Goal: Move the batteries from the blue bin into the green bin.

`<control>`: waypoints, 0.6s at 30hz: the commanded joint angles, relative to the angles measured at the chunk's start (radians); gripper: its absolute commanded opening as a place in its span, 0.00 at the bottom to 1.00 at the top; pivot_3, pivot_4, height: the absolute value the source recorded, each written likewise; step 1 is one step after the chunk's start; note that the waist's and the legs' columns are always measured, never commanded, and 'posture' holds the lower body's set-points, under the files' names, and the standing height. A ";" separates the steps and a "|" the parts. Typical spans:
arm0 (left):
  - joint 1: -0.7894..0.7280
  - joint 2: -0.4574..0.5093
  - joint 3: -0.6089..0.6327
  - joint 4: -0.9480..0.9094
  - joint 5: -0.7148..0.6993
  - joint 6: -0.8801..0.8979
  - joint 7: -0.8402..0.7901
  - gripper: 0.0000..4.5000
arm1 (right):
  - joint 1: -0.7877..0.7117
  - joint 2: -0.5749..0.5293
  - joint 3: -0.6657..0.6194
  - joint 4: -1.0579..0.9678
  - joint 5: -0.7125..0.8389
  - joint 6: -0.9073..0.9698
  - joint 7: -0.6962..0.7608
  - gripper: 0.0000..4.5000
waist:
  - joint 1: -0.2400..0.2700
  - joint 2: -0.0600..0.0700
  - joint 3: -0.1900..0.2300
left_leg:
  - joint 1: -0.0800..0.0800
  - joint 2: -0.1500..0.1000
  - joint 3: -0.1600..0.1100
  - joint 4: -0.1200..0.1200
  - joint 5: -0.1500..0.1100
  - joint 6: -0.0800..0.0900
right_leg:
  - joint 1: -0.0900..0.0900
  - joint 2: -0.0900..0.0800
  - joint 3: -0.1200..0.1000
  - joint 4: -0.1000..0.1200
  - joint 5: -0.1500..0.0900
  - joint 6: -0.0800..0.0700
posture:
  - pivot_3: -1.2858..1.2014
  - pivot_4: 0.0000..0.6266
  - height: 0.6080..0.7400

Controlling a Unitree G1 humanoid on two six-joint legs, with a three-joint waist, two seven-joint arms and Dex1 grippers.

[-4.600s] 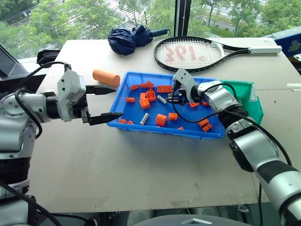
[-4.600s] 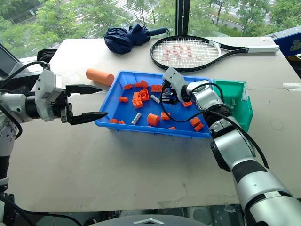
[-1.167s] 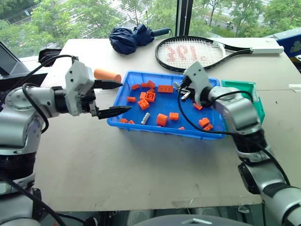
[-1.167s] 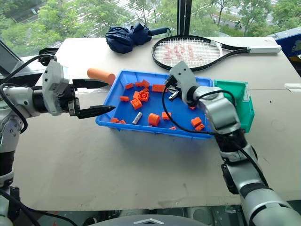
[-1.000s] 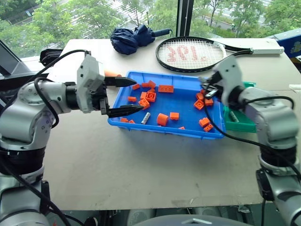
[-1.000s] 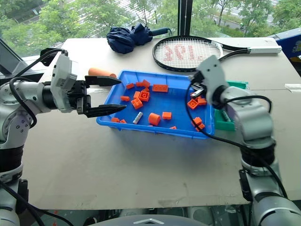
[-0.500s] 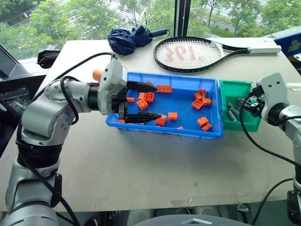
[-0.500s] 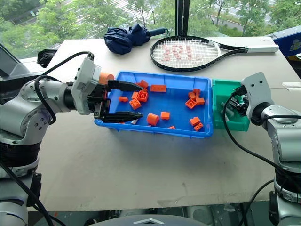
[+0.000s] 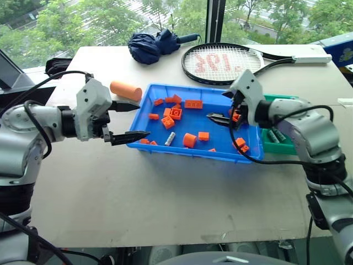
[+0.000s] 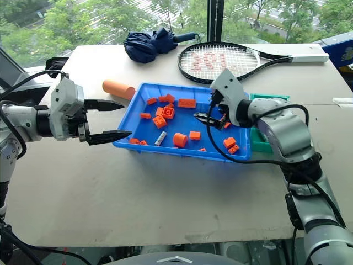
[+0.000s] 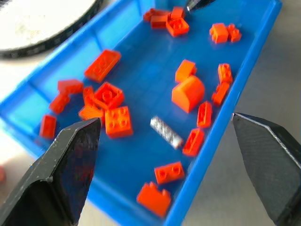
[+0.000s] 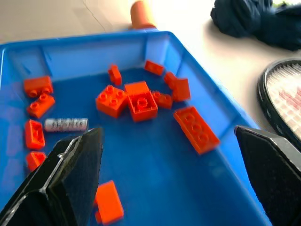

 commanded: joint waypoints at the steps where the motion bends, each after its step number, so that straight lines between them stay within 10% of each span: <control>1: 0.054 0.016 0.109 -0.052 -0.012 0.002 0.015 1.00 | -0.083 0.067 0.063 0.153 -0.028 -0.152 0.093 0.99 | 0.002 -0.001 0.000 | -0.001 0.000 -0.001 0.000 0.000 0.000 | 0.000 0.000 -0.001 0.000 0.000 0.000 | 0.52 0.24 1.00; 18: 0.256 0.004 0.291 -0.204 -0.067 0.103 0.084 1.00 | -0.392 0.346 0.287 0.951 -0.356 -0.766 0.349 0.99 | -0.005 -0.001 0.001 | 0.000 0.000 -0.002 -0.005 0.003 -0.006 | -0.003 -0.001 -0.001 0.001 0.000 0.000 | 0.52 0.24 1.00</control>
